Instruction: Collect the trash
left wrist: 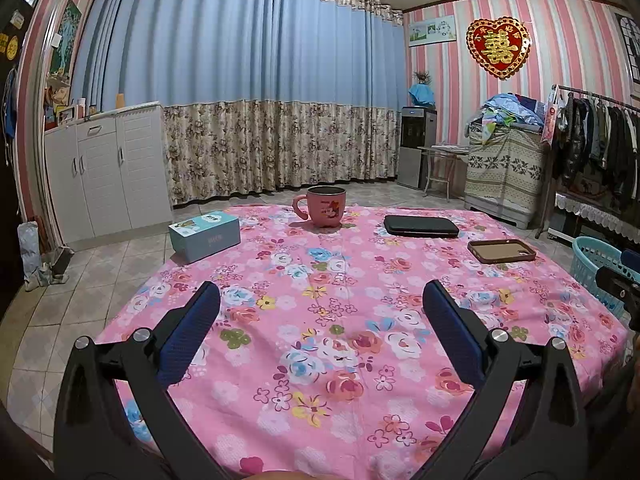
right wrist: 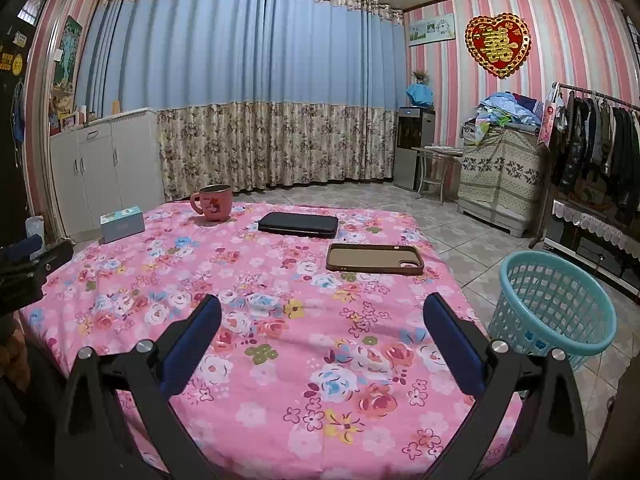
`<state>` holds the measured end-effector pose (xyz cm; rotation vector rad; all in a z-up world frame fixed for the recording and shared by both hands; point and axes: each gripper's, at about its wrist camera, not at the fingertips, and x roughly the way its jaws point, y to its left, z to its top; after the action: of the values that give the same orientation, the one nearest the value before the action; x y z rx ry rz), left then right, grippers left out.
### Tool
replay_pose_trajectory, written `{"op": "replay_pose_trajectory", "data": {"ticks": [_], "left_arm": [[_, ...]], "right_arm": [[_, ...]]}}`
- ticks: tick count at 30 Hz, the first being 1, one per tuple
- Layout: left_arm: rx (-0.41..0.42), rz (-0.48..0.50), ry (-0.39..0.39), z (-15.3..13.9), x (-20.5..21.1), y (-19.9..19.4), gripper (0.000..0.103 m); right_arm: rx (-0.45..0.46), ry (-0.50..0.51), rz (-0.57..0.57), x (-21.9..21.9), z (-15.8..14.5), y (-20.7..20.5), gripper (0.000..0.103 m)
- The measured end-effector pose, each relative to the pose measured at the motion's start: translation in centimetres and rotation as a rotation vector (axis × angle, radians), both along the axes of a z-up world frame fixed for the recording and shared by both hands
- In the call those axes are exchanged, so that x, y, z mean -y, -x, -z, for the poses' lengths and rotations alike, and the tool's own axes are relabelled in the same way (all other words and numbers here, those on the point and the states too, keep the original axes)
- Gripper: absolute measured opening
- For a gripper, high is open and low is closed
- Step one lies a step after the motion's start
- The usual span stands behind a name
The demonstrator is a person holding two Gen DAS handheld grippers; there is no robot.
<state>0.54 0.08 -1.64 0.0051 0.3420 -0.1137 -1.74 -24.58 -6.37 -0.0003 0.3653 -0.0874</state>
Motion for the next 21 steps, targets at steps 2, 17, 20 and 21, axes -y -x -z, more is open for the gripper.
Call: {"op": "replay_pose_trajectory", "data": {"ticks": [2,17,20,21], "left_arm": [[0.0,0.0,0.002,0.0,-0.03,0.01,0.098],[-0.004,0.006,0.002,-0.04,0.2,-0.02,0.098],[-0.004,0.006,0.007,-0.06,0.19,-0.04,0.098],[-0.005,0.006,0.009,-0.06,0.2,-0.06,0.098]], "right_arm": [[-0.001,0.0,0.001,-0.07,0.0,-0.03,0.099],[0.002,-0.001,0.002,-0.22,0.07,-0.08,0.099],[0.002,0.0,0.0,-0.25,0.09,-0.08,0.099],[0.001,-0.001,0.0,-0.23,0.08,-0.1,0.099]]}}
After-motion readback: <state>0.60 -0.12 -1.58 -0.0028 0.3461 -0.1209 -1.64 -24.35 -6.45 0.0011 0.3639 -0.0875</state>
